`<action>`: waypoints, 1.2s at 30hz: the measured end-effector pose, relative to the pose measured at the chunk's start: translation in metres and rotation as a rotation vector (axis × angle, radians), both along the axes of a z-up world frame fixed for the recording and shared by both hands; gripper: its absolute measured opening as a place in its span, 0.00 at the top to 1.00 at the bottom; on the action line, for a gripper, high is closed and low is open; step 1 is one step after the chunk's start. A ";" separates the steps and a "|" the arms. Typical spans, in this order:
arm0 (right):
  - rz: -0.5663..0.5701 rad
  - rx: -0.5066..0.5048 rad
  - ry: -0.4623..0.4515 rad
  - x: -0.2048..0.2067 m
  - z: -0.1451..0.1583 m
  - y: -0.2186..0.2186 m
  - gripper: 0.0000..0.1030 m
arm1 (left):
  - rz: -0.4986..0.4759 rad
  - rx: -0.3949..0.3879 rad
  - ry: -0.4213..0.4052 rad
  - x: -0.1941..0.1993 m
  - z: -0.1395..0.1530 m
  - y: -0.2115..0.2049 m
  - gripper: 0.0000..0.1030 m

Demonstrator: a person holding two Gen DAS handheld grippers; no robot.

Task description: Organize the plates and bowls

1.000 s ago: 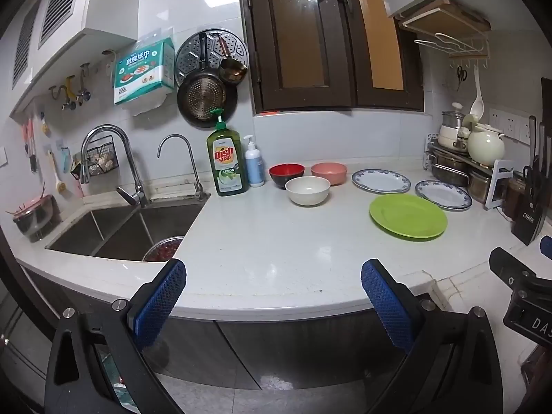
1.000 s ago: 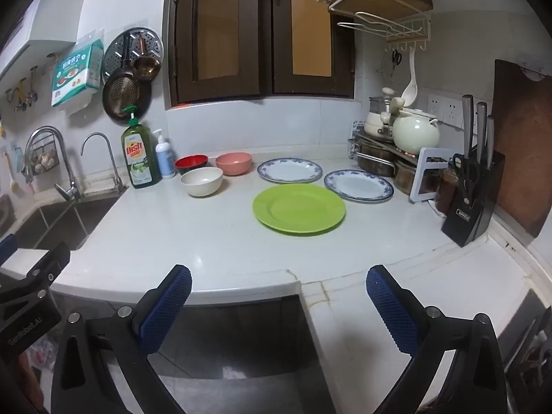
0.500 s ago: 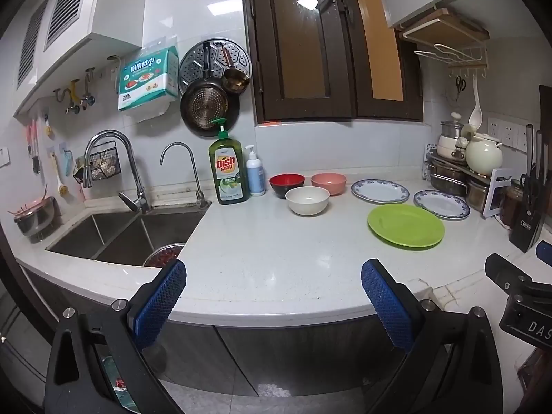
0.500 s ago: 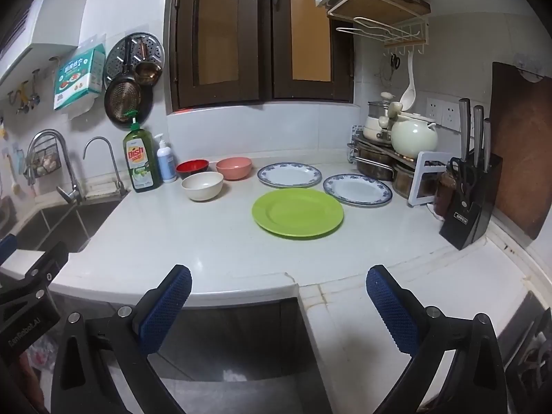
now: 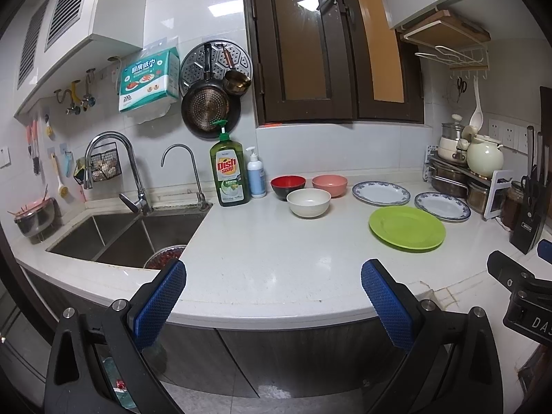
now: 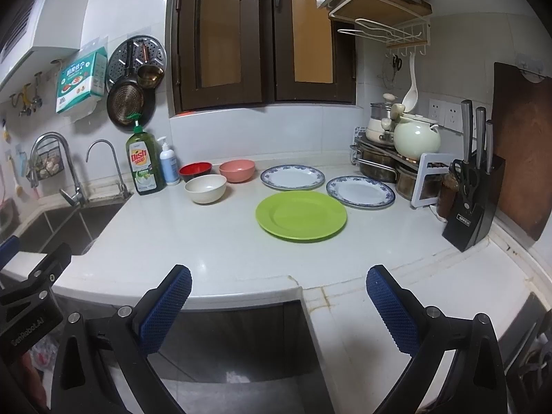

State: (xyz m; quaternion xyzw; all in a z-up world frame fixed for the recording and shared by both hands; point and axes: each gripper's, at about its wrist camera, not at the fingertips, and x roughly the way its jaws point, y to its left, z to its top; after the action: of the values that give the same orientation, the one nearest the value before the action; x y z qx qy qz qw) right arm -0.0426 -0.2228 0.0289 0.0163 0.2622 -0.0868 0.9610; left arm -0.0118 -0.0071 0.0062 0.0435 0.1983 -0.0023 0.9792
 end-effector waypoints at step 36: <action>0.010 -0.009 -0.011 0.000 0.005 0.008 0.01 | 0.003 -0.001 0.003 0.004 0.001 0.006 0.00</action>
State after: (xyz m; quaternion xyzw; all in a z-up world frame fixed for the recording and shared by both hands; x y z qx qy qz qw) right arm -0.0430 -0.2149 0.0338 0.0110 0.2566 -0.0831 0.9629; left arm -0.0082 -0.0011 0.0067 0.0426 0.2000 -0.0012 0.9789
